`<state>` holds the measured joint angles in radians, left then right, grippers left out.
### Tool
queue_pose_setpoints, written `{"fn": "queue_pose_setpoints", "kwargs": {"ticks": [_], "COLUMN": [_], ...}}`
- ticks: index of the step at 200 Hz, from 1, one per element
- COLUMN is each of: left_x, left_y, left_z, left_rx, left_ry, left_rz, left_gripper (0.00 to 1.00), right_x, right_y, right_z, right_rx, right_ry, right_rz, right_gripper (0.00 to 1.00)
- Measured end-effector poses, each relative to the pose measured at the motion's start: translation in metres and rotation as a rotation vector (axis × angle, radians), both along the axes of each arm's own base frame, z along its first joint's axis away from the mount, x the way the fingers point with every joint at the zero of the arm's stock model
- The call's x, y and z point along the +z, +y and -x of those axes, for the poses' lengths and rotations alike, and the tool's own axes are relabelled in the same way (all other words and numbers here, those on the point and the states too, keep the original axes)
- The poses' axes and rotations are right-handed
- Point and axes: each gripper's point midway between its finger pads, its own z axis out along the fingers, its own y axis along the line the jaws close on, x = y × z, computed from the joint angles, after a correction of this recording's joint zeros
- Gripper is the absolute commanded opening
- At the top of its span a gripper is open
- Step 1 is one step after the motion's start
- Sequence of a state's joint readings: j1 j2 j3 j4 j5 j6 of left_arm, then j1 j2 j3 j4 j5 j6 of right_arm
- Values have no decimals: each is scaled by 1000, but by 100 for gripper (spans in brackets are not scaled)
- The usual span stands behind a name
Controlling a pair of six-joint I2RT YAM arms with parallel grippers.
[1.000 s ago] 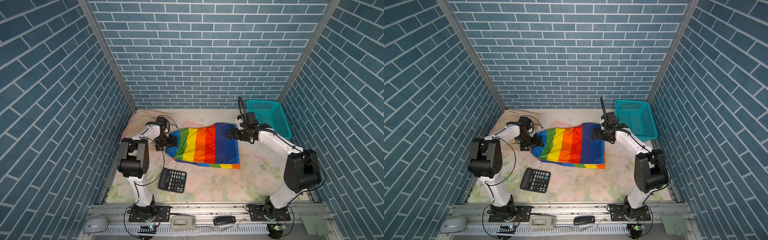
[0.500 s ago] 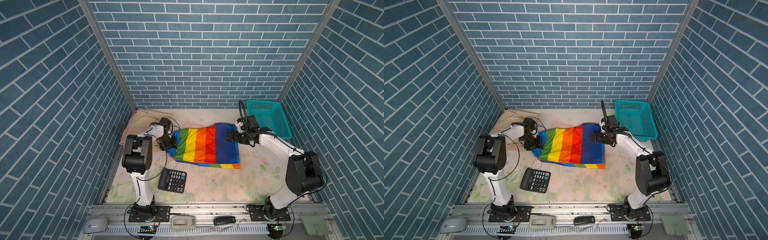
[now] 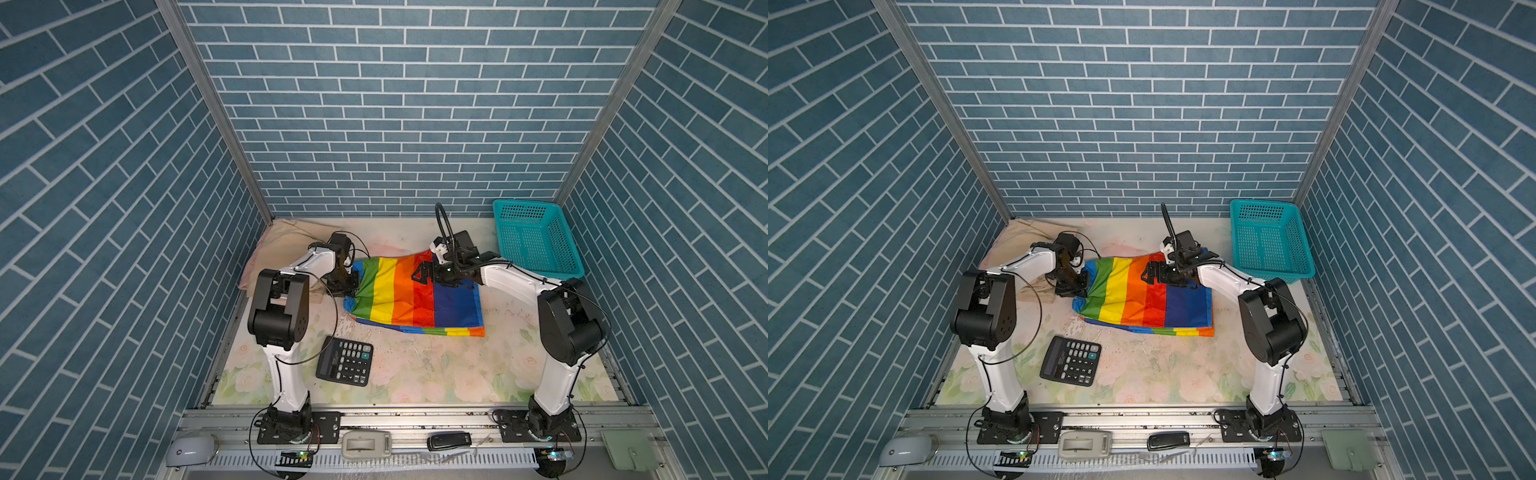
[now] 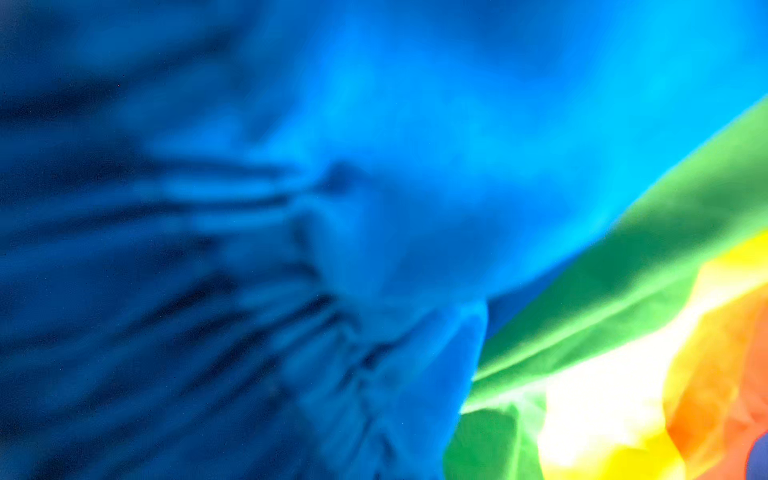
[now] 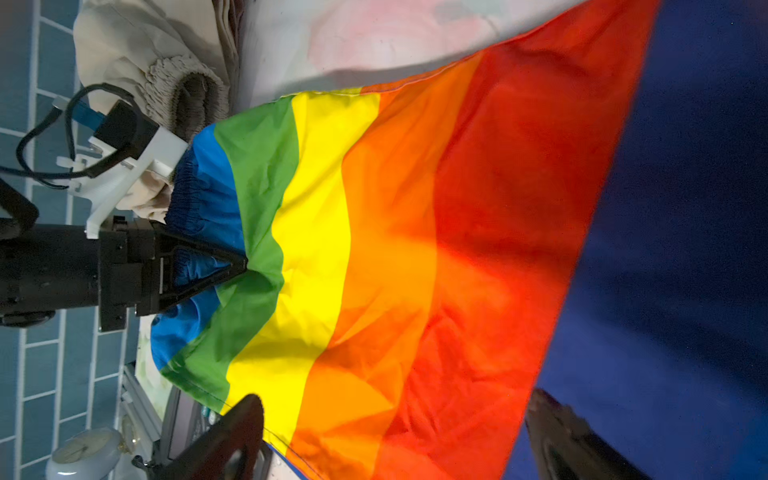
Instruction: Fold and stack the shorts
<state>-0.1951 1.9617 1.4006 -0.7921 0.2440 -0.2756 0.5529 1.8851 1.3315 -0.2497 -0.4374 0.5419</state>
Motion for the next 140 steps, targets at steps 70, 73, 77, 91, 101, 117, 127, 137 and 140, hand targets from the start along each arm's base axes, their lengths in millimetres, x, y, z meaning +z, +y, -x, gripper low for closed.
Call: {"fn": "queue_pose_setpoints", "kwargs": {"ticks": [70,73,77,91,101,117,127,137,140], "left_x": [27,27,27,27,28,29,30,31,32], "left_y": [-13,-13,-13,-13,-14,-14,-16,-18,-18], "left_z": [-5,-5,-5,-5,-5,-5,-5,-6,-7], "left_rx": [-32,-32,-32,-32,-32,-30,-28,-20,-18], "left_ry": [-58,-59,-58,-60,-62,-71,-78,-86,-90], "left_rz": [5,4,4,4,5,12,22,35,40], "left_gripper": [0,0,0,0,0,0,0,0,0], "right_x": [-38,-40,-43,-40,-41,-40,-39,-38,-36], "right_y": [86,88,92,103,107,111,111,112,111], "right_z": [-49,-52,-56,-72,-85,-104,-117,-128,-131], "right_rx": [-27,-28,-27,-19,-24,-26,-32,-34,-35], "right_ry": [90,92,97,86,76,67,61,68,66], "right_rz": [-222,-227,-235,-274,-291,-323,-339,-351,-354], "right_gripper": [99,99,99,99,99,99,99,99,99]}}
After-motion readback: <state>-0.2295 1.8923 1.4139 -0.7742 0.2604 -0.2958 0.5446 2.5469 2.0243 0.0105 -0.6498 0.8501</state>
